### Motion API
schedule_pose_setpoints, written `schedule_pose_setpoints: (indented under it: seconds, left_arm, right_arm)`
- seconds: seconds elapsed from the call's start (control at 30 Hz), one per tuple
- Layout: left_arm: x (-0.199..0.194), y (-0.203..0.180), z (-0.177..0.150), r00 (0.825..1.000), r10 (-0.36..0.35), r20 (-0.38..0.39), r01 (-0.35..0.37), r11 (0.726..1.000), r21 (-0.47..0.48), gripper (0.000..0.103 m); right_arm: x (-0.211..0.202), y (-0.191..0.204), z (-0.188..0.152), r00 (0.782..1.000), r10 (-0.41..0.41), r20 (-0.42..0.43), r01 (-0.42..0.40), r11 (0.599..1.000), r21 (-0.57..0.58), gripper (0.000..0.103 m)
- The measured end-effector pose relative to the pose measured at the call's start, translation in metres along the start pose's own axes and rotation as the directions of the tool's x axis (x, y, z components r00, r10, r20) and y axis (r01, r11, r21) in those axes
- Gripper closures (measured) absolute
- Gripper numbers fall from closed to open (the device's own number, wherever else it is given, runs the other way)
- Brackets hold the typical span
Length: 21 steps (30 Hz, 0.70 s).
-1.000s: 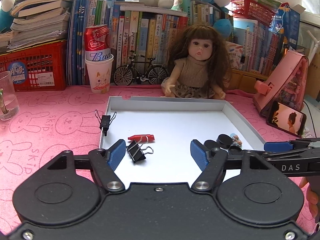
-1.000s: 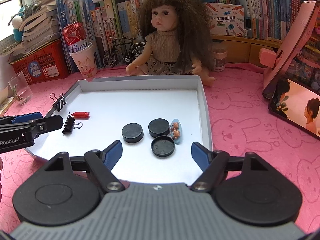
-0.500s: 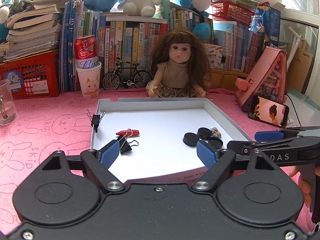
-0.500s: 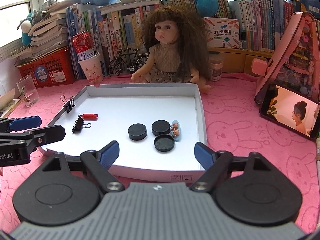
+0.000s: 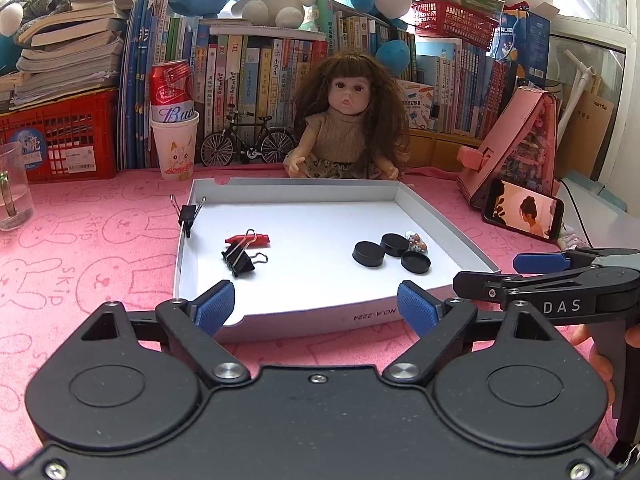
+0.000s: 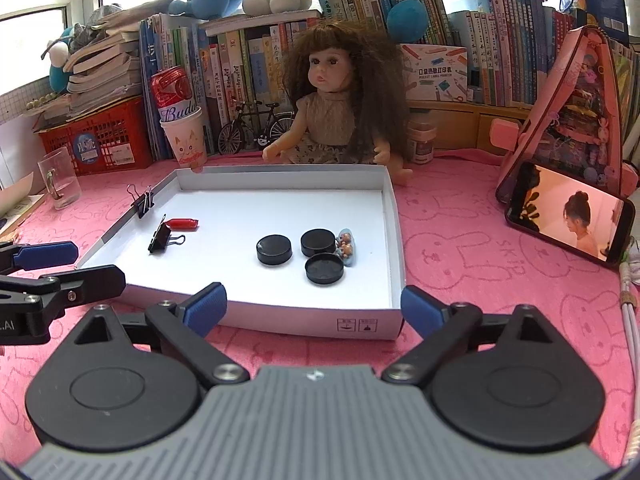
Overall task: Organize rigid objects
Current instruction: 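Withdraw both tools from the tray back toward the cloth, then move the left tool to a black lid while the right tool approaches the red cylinder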
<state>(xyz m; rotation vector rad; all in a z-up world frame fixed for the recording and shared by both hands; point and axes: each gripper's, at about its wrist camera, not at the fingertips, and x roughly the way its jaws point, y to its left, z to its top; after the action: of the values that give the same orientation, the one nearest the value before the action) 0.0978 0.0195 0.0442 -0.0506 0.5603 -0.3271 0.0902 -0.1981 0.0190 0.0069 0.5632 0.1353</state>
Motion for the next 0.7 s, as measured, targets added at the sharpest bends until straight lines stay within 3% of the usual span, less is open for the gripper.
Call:
schedule_pose_setpoints:
  seconds: [0.53, 0.7]
  left_arm:
    - [-0.021, -0.003, -0.027, 1.000, 0.006, -0.020, -0.005, 1.000, 0.015, 0.008]
    - [-0.030, -0.001, -0.037, 0.999, 0.034, -0.009, -0.034, 0.999, -0.004, 0.008]
  right_arm:
    - [-0.019, -0.001, -0.036, 0.999, -0.049, 0.022, 0.050, 0.998, -0.031, 0.000]
    - [-0.030, 0.001, -0.049, 0.997, -0.031, 0.075, 0.035, 0.998, -0.055, 0.000]
